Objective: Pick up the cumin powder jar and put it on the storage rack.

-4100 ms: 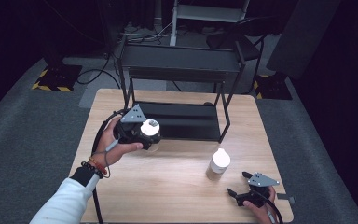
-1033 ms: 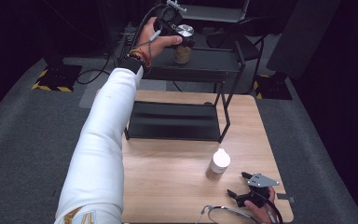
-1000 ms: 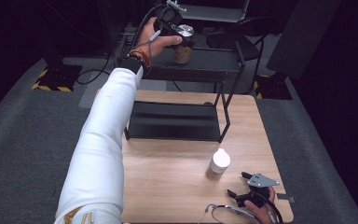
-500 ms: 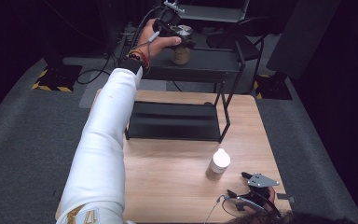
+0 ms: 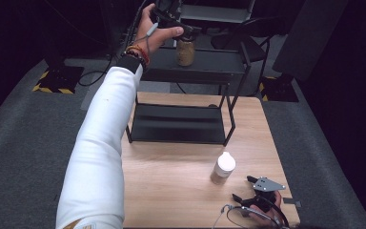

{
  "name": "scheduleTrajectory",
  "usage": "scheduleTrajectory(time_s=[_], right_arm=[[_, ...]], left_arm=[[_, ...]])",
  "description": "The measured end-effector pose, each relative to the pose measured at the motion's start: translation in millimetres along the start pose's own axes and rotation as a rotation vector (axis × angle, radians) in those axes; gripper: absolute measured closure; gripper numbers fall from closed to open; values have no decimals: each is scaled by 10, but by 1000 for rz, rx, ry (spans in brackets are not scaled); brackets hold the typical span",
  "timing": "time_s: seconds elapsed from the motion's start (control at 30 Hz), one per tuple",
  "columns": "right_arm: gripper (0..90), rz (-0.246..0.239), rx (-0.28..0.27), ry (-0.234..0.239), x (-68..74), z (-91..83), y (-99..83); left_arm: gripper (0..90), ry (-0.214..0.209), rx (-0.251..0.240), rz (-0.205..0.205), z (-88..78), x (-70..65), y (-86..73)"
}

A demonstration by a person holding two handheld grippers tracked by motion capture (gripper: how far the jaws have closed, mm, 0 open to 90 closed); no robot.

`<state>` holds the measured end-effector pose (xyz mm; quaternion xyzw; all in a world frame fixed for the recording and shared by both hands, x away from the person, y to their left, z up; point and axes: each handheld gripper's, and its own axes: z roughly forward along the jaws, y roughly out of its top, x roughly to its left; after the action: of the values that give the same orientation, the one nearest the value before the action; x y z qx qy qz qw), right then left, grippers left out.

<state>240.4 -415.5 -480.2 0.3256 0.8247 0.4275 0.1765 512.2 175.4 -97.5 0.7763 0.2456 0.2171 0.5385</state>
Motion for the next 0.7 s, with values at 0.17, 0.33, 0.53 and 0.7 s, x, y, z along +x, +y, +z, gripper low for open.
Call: scheduleTrajectory(time_s=[0.17, 0.33, 0.53, 0.7], right_arm=[[0, 0, 0, 0, 0, 1, 0], [0, 0, 0, 2, -5, 1, 0], [0, -1, 0, 2, -4, 1, 0], [0, -1, 0, 1, -4, 0, 0]], left_arm=[[0, 22, -12, 35, -280, -184, 16], [0, 36, 5, 53, -507, -376, -69], [0, 55, 5, 43, -726, -582, -260], [0, 58, 28, 31, -832, -697, -430]])
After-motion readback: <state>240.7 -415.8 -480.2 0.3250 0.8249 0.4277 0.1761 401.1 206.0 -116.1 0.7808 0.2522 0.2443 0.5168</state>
